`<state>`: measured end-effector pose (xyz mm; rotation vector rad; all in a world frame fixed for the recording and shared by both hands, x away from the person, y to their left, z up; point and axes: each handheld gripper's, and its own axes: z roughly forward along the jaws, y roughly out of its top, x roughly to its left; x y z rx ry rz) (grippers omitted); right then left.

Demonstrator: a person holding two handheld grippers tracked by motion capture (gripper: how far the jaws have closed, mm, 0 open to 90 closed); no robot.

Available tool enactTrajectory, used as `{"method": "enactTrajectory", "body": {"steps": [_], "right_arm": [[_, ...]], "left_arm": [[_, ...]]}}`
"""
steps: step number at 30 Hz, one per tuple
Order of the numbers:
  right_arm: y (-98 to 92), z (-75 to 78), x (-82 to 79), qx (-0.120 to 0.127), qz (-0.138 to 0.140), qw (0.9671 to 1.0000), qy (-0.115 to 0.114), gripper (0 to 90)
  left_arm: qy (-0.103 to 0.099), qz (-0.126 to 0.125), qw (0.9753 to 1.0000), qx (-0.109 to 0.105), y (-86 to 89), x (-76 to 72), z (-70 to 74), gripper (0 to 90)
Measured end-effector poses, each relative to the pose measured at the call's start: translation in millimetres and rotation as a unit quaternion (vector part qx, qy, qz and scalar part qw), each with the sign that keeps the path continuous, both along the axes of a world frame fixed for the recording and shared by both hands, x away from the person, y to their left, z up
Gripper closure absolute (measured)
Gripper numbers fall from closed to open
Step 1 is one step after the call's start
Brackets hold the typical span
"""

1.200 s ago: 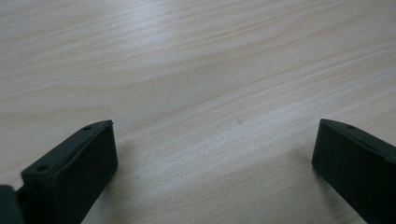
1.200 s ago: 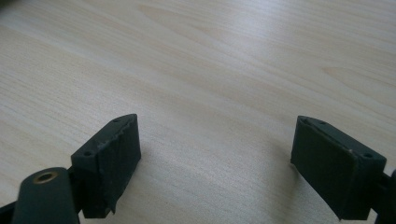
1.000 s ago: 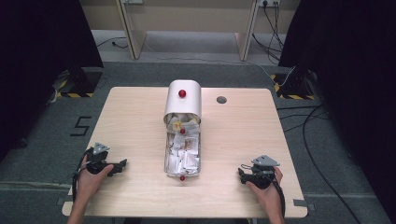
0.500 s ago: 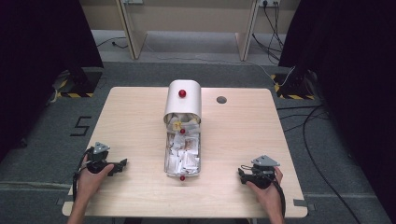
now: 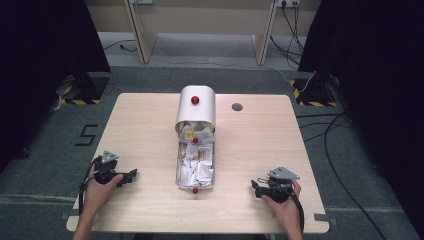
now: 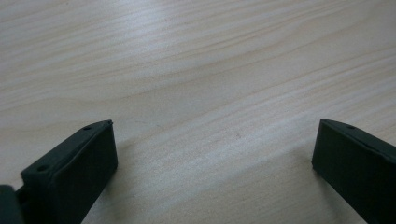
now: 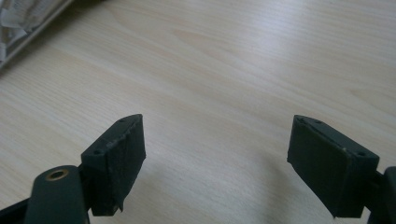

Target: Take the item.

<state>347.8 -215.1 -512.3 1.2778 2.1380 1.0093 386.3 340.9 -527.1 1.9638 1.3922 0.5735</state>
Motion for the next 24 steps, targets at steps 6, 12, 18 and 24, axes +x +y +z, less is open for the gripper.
{"method": "enactTrajectory", "body": {"steps": [6,12,18,24], "right_arm": [[13.9,11.8,0.6,0.007,0.019,0.9997,-0.015,20.0],[25.7,23.1,2.1,0.008,0.033,0.9990,-0.028,20.1],[32.2,28.3,5.5,0.015,0.041,0.9984,-0.034,21.0],[39.6,37.5,5.4,0.025,0.054,0.9971,-0.047,21.5]], "left_arm": [[0.000,0.000,1.0000,0.000,0.0,0.0,0.0,0.0],[0.000,0.000,1.0000,0.000,0.0,0.0,0.0,0.0],[0.000,0.000,1.0000,0.000,0.0,0.0,0.0,0.0],[0.000,0.000,1.0000,0.000,-0.1,-0.1,0.0,0.0]]}}
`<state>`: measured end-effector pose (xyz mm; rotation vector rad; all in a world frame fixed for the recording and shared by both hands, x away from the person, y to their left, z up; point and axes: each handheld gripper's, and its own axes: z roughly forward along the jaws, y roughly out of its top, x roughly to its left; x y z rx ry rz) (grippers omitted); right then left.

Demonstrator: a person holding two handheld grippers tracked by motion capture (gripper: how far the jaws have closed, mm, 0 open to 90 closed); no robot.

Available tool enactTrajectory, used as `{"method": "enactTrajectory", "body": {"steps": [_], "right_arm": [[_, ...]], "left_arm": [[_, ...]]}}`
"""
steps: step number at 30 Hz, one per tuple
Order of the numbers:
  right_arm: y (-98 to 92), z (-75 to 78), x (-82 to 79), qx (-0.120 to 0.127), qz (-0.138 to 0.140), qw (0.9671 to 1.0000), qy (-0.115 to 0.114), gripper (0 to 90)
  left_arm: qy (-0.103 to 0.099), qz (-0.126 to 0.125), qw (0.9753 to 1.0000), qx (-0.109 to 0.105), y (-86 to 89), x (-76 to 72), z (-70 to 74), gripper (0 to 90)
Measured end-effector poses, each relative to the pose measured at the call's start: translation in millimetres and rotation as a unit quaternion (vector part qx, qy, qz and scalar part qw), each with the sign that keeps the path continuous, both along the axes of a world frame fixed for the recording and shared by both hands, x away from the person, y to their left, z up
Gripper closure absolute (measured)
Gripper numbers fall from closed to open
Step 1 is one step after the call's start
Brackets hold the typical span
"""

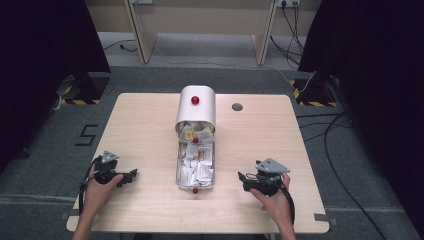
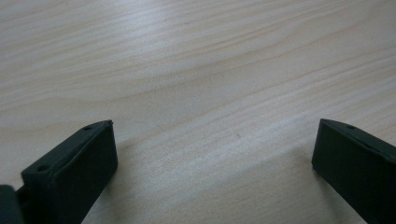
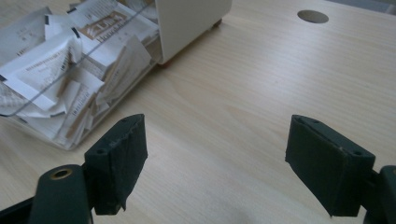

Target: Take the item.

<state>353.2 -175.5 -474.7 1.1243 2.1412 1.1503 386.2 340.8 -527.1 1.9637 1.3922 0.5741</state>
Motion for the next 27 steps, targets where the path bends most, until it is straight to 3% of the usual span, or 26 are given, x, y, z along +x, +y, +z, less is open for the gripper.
{"method": "enactTrajectory", "body": {"steps": [27], "right_arm": [[25.3,15.4,8.3,0.014,0.034,0.9992,-0.014,23.5]], "left_arm": [[0.000,-0.002,1.0000,0.000,-0.2,-0.4,0.0,0.0]]}}
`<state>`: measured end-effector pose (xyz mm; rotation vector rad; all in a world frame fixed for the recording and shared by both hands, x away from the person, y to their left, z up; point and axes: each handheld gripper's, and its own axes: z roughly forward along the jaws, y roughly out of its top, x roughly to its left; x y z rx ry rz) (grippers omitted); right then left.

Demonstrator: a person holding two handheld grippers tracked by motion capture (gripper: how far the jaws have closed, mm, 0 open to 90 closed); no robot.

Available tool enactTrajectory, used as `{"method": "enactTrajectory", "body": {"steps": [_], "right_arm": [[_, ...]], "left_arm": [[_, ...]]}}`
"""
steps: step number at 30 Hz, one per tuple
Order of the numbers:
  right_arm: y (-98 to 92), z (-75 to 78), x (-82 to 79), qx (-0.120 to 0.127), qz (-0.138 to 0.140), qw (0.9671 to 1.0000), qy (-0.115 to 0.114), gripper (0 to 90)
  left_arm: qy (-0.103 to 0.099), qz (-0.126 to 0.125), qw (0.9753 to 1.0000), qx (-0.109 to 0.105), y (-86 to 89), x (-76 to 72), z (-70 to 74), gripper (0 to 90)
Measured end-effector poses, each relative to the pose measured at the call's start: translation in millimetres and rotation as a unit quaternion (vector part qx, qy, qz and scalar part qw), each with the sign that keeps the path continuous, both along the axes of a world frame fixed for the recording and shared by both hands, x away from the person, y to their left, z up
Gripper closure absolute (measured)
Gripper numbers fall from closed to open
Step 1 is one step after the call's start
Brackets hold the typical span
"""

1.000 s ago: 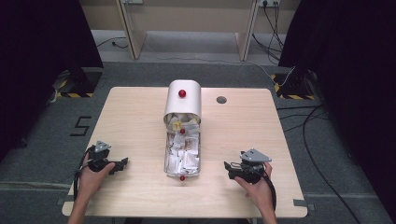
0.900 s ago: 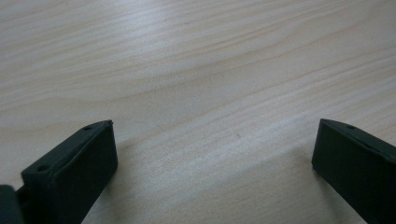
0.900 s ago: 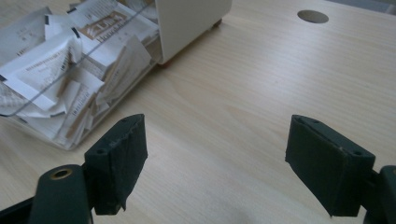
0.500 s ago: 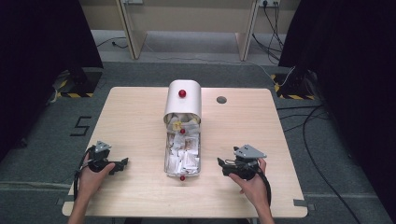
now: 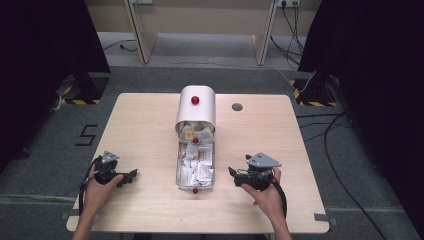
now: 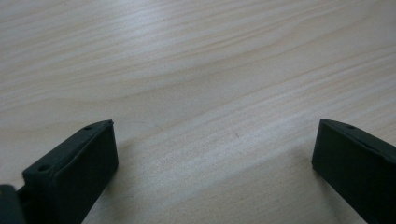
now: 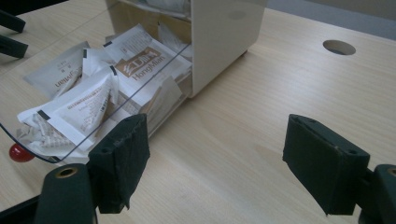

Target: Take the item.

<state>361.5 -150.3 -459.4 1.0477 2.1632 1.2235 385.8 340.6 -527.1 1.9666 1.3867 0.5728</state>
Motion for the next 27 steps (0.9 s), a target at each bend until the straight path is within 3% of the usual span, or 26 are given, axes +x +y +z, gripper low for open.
{"method": "enactTrajectory", "body": {"steps": [17,27], "right_arm": [[22.8,9.4,2.4,0.008,0.035,0.9993,-0.008,25.3],[35.2,12.1,1.2,0.005,0.059,0.9981,-0.013,31.2]], "left_arm": [[0.000,0.000,1.0000,0.000,0.0,0.0,0.0,0.0],[0.000,-0.001,1.0000,0.000,-0.1,0.0,0.0,0.0]]}}
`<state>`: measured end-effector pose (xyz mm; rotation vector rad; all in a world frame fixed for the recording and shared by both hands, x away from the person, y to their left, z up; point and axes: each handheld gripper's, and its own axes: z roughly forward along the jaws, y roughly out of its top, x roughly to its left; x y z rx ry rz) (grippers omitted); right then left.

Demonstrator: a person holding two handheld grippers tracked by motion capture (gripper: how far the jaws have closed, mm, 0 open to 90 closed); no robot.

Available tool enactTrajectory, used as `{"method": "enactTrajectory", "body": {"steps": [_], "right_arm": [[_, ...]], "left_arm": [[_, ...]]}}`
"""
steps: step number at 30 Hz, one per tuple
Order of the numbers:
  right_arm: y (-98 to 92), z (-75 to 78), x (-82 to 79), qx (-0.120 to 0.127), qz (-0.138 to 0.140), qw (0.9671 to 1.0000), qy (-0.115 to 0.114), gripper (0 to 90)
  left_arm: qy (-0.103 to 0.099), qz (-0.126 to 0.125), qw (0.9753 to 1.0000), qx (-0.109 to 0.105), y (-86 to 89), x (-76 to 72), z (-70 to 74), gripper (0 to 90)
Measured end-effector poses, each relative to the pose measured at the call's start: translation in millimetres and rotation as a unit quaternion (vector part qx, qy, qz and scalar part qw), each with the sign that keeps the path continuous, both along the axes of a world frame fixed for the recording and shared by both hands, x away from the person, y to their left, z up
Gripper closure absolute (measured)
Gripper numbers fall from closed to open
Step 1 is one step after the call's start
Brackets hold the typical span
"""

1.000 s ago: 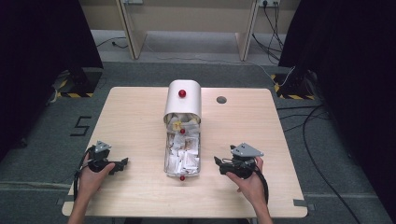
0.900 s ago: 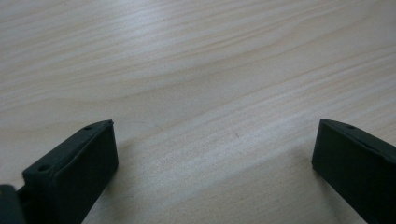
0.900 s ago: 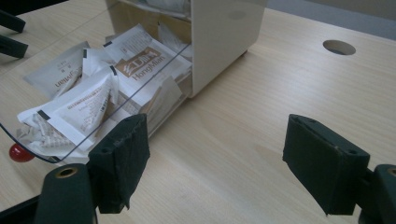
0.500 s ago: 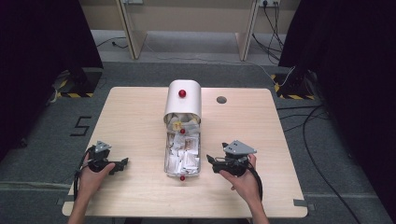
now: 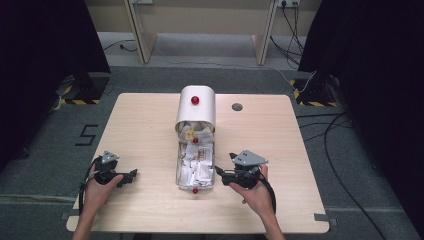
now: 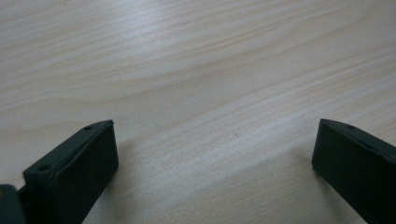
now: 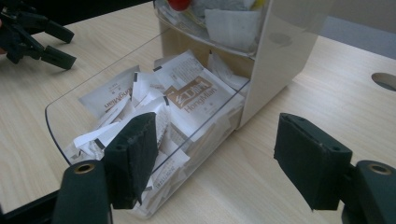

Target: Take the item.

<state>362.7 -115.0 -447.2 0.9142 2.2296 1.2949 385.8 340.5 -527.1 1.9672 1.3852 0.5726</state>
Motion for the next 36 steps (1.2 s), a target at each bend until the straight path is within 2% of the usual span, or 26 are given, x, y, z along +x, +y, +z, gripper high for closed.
{"method": "enactTrajectory", "body": {"steps": [17,22,31,36], "right_arm": [[16.1,-1.3,-1.3,-0.001,0.034,0.9994,-0.002,41.8],[24.2,-3.5,-1.4,-0.009,0.050,0.9987,-0.003,44.9],[34.3,-4.0,0.4,-0.015,0.064,0.9977,-0.011,49.2],[39.2,-8.0,3.3,-0.023,0.068,0.9974,-0.007,51.2]], "left_arm": [[0.000,-0.001,1.0000,0.000,0.0,0.0,0.0,0.0],[0.000,-0.001,1.0000,0.000,0.0,-0.1,0.0,0.0],[0.000,-0.001,1.0000,0.000,0.0,-0.1,0.0,0.0],[0.000,-0.001,1.0000,0.000,-0.1,-0.2,0.0,0.0]]}}
